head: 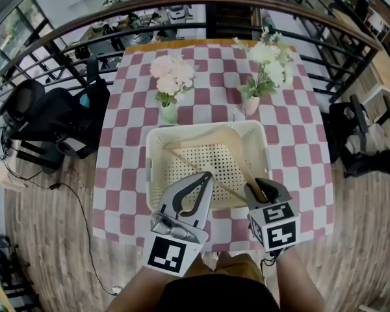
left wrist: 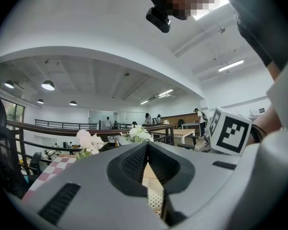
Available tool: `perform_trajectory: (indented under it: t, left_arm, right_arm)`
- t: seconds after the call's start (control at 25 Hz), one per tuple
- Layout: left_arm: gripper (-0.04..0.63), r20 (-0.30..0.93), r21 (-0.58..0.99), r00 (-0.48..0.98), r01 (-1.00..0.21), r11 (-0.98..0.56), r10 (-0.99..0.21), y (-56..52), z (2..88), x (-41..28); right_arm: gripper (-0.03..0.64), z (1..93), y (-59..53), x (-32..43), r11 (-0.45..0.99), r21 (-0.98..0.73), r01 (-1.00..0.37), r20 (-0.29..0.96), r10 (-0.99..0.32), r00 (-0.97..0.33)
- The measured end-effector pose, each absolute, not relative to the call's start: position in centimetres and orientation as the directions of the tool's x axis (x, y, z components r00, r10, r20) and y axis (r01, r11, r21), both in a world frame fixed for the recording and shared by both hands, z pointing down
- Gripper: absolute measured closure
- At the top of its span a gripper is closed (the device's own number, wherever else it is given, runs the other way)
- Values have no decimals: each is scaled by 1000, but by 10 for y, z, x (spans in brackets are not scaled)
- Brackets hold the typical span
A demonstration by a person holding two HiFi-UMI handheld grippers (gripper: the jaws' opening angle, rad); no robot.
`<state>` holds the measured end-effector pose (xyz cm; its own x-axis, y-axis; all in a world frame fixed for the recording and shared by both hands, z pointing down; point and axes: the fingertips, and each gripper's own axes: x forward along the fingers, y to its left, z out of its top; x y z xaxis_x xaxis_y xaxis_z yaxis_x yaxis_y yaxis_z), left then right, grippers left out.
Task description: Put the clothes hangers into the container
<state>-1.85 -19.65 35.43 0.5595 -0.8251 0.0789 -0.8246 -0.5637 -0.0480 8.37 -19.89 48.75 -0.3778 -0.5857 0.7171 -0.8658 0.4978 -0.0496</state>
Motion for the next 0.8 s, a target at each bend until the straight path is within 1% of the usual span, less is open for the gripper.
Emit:
perform_trajectory:
  t: [0.12, 0.36, 0.6, 0.8]
  left_arm:
    - [588, 81, -49, 562, -823, -566, -823, -197, 355, -18]
    - [588, 84, -47, 567, -819, -571, -820, -198, 356, -18]
    - [588, 82, -42, 571, -817, -575, -817, -199, 356, -18]
    - [588, 82, -43, 573, -816, -577, -816, -199, 356, -19]
  right_arm:
    - [508, 488, -200, 84, 502, -20, -864, 720, -593, -361]
    - [508, 489, -201, 85, 498, -14, -867, 722, -595, -353]
    - [508, 488, -202, 88, 505, 82, -859, 723, -624, -298]
    - [506, 489, -201, 89, 501, 86, -861, 727, -623, -289]
